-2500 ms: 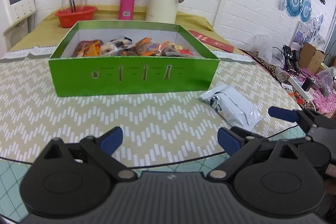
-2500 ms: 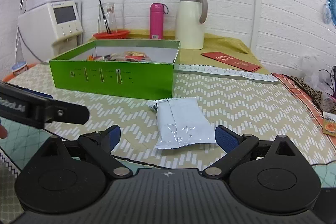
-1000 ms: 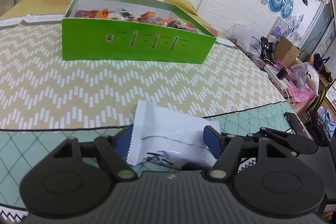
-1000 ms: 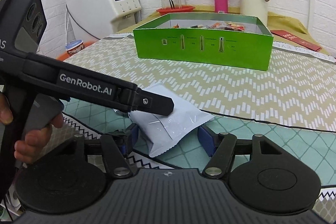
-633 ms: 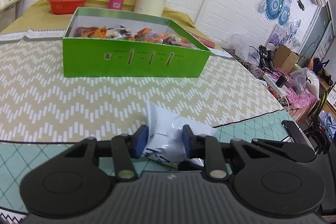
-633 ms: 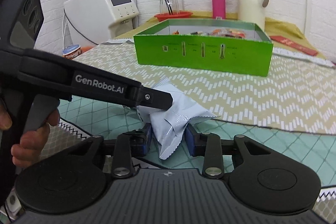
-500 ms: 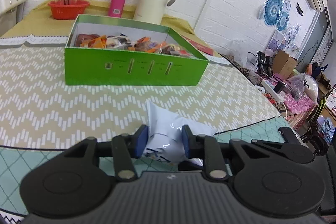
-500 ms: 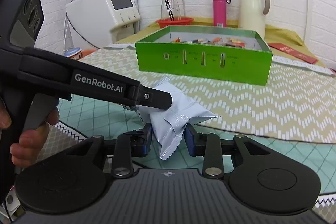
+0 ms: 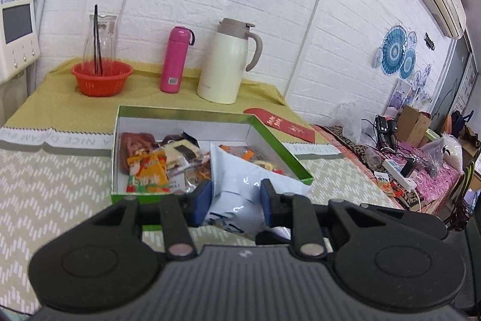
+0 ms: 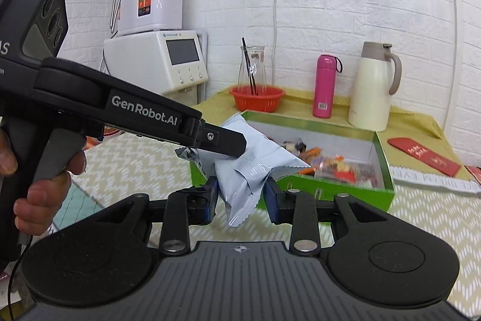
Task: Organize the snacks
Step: 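Carry the white foil bag into the green box and open both grippers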
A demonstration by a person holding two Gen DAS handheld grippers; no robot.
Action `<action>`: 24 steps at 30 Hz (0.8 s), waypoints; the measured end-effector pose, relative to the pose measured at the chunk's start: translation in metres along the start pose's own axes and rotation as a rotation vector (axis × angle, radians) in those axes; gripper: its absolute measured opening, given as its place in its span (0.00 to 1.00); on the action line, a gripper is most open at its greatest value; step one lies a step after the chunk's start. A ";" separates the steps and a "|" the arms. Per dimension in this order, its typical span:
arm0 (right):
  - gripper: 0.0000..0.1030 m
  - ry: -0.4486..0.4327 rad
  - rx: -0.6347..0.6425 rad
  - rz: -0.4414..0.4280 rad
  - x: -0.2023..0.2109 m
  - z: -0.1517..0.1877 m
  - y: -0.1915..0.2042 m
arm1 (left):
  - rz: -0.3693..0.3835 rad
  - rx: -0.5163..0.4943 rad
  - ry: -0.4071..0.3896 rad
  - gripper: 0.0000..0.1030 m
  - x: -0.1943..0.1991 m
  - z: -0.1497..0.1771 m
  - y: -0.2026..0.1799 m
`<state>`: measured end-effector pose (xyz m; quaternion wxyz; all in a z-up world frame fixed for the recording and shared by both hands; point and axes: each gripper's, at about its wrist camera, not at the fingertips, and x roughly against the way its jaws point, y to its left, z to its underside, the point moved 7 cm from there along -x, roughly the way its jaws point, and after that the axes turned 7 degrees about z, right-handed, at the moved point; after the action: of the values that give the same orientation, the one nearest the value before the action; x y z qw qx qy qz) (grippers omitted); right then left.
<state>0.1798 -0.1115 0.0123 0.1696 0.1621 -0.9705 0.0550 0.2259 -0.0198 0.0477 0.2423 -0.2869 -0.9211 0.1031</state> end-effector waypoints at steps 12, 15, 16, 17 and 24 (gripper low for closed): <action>0.57 0.022 -0.037 -0.015 -0.062 -0.011 -0.013 | -0.021 0.044 0.029 0.21 -0.050 -0.026 0.046; 0.57 0.029 -0.047 -0.019 -0.075 -0.012 -0.013 | -0.027 0.049 0.033 0.21 -0.061 -0.030 0.056; 0.57 0.034 -0.049 -0.019 -0.079 -0.011 -0.013 | -0.030 0.052 0.037 0.21 -0.065 -0.031 0.059; 0.57 0.039 -0.051 -0.021 -0.083 -0.011 -0.013 | -0.032 0.059 0.041 0.21 -0.069 -0.032 0.063; 0.57 0.064 -0.058 -0.025 -0.106 -0.010 -0.014 | -0.057 0.077 0.050 0.21 -0.086 -0.035 0.081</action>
<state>0.2820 -0.0915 -0.0147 0.2061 0.1674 -0.9636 0.0298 0.3443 -0.0014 0.0179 0.2787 -0.2533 -0.9180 0.1242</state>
